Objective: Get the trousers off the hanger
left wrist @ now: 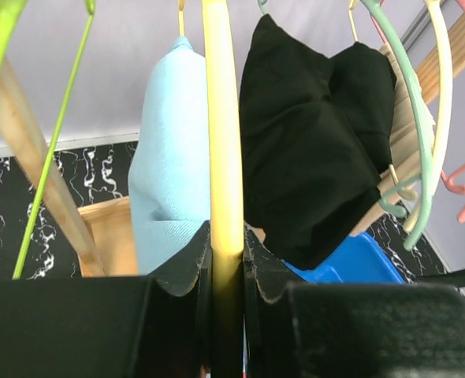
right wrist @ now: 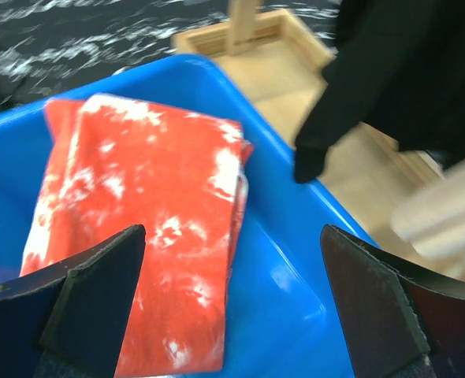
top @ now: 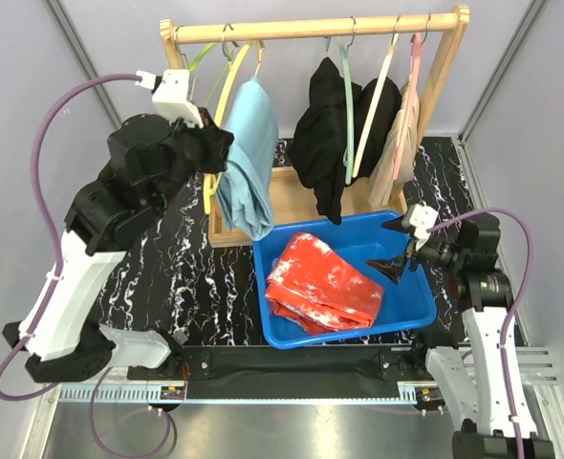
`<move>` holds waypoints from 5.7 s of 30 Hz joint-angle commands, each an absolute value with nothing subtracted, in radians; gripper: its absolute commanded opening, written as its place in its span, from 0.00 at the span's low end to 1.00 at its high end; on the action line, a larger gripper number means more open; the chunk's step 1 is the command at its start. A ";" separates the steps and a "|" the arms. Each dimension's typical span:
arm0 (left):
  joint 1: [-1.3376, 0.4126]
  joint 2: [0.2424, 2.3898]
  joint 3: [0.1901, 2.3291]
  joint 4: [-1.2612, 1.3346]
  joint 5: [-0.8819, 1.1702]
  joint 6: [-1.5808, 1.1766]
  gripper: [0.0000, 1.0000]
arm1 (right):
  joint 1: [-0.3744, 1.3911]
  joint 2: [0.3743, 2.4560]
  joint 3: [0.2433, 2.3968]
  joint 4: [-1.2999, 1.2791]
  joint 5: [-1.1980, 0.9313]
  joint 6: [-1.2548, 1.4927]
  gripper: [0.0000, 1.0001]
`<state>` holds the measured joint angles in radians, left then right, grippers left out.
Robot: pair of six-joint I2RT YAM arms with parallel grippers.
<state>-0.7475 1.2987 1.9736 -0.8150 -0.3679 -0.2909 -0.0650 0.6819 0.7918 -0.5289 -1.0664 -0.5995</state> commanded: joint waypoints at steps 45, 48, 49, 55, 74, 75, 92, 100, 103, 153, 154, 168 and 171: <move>-0.744 0.907 1.505 -0.469 -0.287 -0.503 0.00 | 0.891 1.474 1.483 -0.039 -0.172 -0.173 0.00; -0.744 0.891 1.462 -0.486 -0.322 -0.496 0.00 | 0.830 1.457 1.584 -0.125 -0.331 -0.201 0.00; -0.744 0.887 1.433 -0.486 -0.328 -0.492 0.00 | 0.818 1.453 1.615 -0.149 -0.378 -0.212 0.00; -0.744 0.893 1.356 -0.476 -0.364 -0.509 0.00 | 0.782 1.413 1.807 -0.242 -0.544 -0.233 0.00; -0.744 0.908 1.244 -0.468 -0.393 -0.508 0.00 | 0.660 1.462 2.278 -0.417 -0.629 -0.246 0.00; -0.744 0.914 1.243 -0.468 -0.393 -0.506 0.00 | 0.655 1.465 2.292 -0.417 -0.630 -0.232 0.00; -0.744 0.900 1.229 -0.465 -0.388 -0.463 0.00 | 0.614 1.294 2.084 -0.551 -0.761 -0.284 0.00; -0.744 0.903 1.278 -0.492 -0.379 -0.442 0.00 | 0.500 1.080 1.735 -0.571 -0.799 -0.311 0.00; -0.744 0.905 1.296 -0.511 -0.380 -0.433 0.00 | 0.440 1.011 1.622 -0.572 -0.796 -0.321 0.00; -0.744 0.874 1.365 -0.563 -0.373 -0.357 0.00 | 0.091 0.692 1.103 -0.698 -0.847 -0.582 0.12; -0.744 0.871 1.364 -0.561 -0.373 -0.357 0.00 | 0.092 0.702 1.080 -0.684 -0.892 -0.556 0.13; -0.744 0.902 1.427 -0.545 -0.356 -0.364 0.00 | 0.472 0.833 0.818 -0.394 -0.773 -0.448 0.99; -0.744 0.933 1.459 -0.543 -0.354 -0.359 0.00 | 0.463 0.779 0.834 -0.458 -0.697 -0.480 1.00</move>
